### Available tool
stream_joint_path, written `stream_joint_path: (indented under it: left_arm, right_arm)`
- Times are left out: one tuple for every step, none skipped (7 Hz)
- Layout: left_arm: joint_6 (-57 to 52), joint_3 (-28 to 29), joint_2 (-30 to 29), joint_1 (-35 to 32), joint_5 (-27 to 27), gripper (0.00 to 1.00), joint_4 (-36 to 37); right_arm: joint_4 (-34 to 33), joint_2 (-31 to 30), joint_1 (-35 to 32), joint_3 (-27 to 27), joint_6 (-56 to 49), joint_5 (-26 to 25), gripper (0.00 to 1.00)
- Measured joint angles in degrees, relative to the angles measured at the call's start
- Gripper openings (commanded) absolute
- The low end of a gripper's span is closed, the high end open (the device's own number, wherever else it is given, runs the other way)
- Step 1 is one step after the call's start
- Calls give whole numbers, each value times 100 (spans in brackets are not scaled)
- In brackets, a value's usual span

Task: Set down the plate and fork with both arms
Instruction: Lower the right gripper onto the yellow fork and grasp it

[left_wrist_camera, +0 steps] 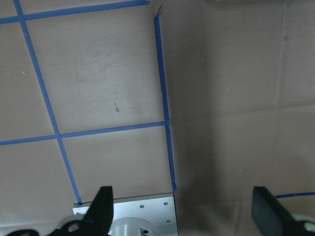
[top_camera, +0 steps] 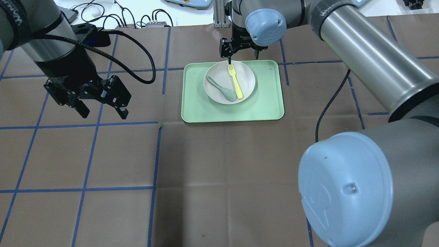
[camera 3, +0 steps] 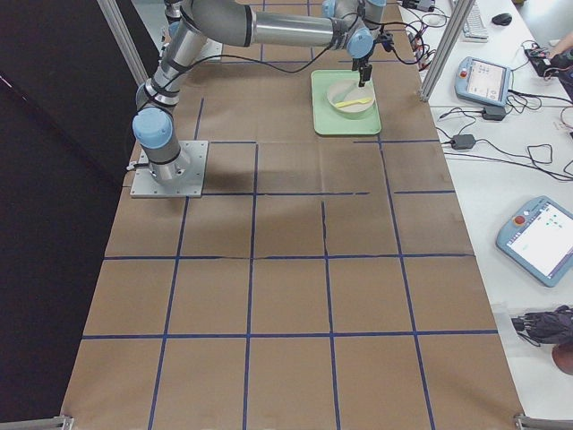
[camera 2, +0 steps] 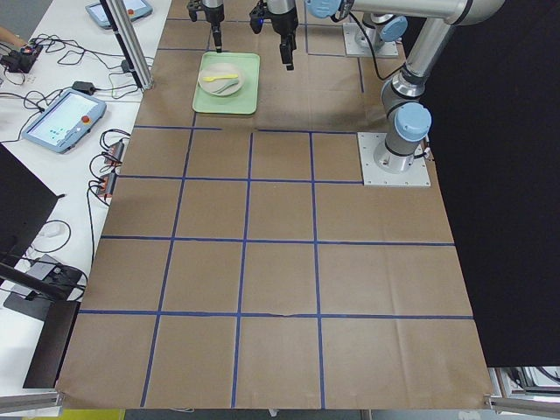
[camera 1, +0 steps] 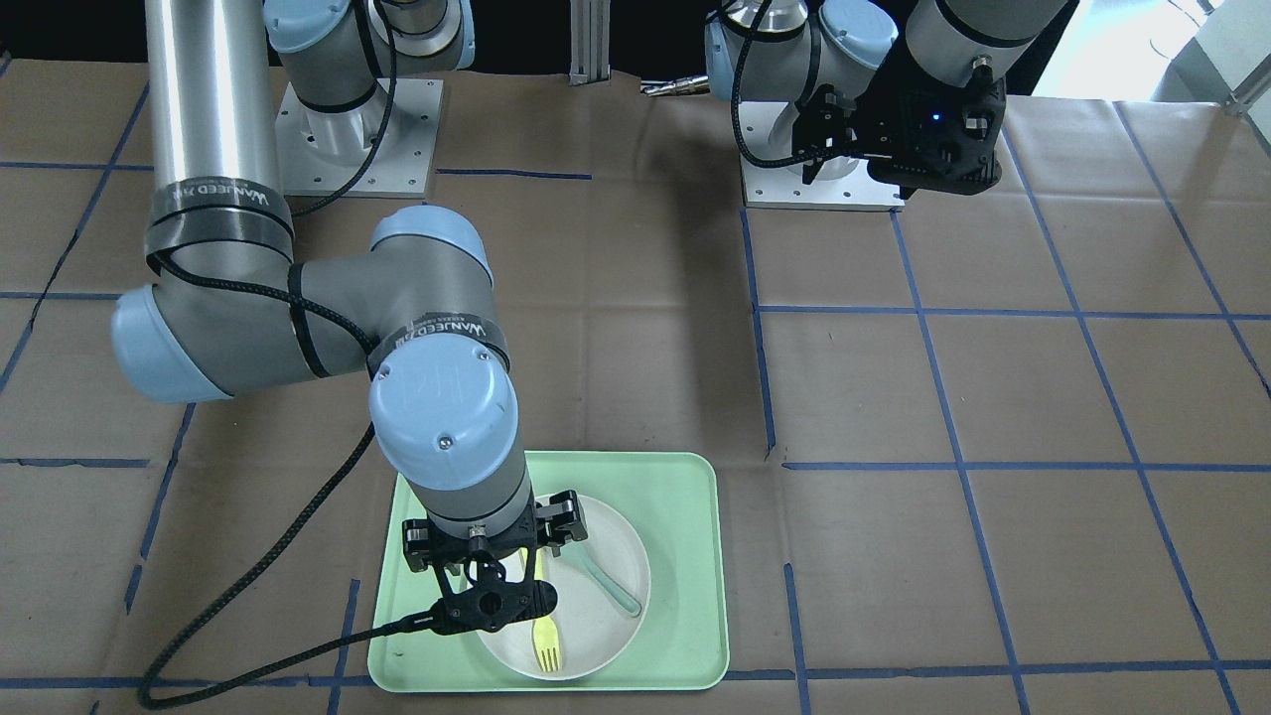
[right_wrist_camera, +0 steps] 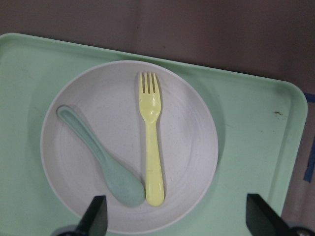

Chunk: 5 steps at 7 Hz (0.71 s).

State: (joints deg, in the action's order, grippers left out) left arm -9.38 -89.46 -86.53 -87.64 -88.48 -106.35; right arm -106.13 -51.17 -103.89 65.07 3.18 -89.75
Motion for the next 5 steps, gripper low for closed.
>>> stream_joint_path:
  left_arm:
    - [-10, 31, -35, 1, -6, 100, 13]
    - [23, 59, -71, 1, -5, 100, 94]
    - [50, 64, -96, 1, -6, 100, 223]
    - [71, 51, -105, 1, 8, 100, 310]
    - [94, 35, -107, 1, 37, 100, 346]
  right_arm:
    - [-196, 188, -61, 10, -33, -4, 100]
    - [-365, 333, -126, 28, -60, -14, 99]
    - [-470, 463, -183, 48, -113, -34, 99]
    - [-541, 569, -203, 60, -168, -54, 98]
    - [-590, 630, -190, 78, -185, -70, 97]
